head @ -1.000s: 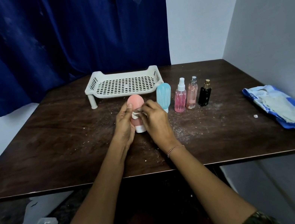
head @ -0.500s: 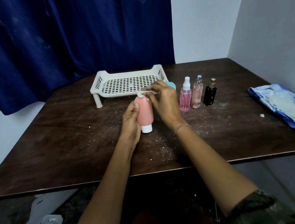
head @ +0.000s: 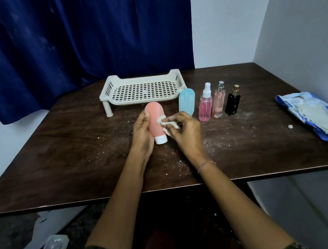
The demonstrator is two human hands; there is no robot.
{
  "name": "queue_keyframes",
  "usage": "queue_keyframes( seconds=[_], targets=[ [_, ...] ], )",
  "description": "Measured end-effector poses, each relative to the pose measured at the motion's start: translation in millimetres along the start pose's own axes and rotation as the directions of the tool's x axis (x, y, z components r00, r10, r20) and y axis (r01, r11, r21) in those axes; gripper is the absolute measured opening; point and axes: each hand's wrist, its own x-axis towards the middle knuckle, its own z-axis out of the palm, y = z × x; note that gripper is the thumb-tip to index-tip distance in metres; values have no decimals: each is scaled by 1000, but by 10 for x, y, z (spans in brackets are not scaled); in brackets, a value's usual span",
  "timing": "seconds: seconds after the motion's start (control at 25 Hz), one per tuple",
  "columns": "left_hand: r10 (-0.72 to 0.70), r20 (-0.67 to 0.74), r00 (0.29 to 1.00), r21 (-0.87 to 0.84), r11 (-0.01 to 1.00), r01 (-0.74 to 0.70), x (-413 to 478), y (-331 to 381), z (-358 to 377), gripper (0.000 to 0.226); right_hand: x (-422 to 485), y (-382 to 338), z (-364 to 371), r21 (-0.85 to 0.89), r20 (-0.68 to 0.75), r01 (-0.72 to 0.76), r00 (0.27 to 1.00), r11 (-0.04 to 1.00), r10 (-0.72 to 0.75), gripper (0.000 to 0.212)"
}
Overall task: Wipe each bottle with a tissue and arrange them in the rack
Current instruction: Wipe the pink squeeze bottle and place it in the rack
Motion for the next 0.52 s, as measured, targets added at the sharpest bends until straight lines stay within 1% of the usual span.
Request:
queue_keyframes(
  seconds=[0.08, 0.12, 0.2, 0.28, 0.4, 0.52],
  targets=[
    [19, -27, 999, 33, 999, -18, 20, -10, -8, 20, -24, 22, -11, -19, 22, -16, 1000, 1000, 16, 15],
    [48, -50, 998, 86, 995, -44, 33, -28, -22, 20, -26, 18, -21, -24, 31, -20, 999, 1000, 20, 16],
    [128, -104, 986, 246, 964, -100, 52, -57, -58, 25, -35, -9, -21, -16, 48, -1, 999, 1000, 2, 16],
    [180, -149, 972, 344, 931, -120, 58, -65, -74, 27, -57, -37, -6, -31, 64, 37, 997, 999, -35, 16],
    [209, -162, 964, 390, 911, -132, 57, -71, -78, 26, -63, -52, 0, -82, 41, 110, 993, 991, -107, 17],
    [231, -154, 961, 451, 882, -140, 53, -76, -89, 26, -53, -57, -12, -102, 7, 147, 989, 984, -147, 16]
  ],
)
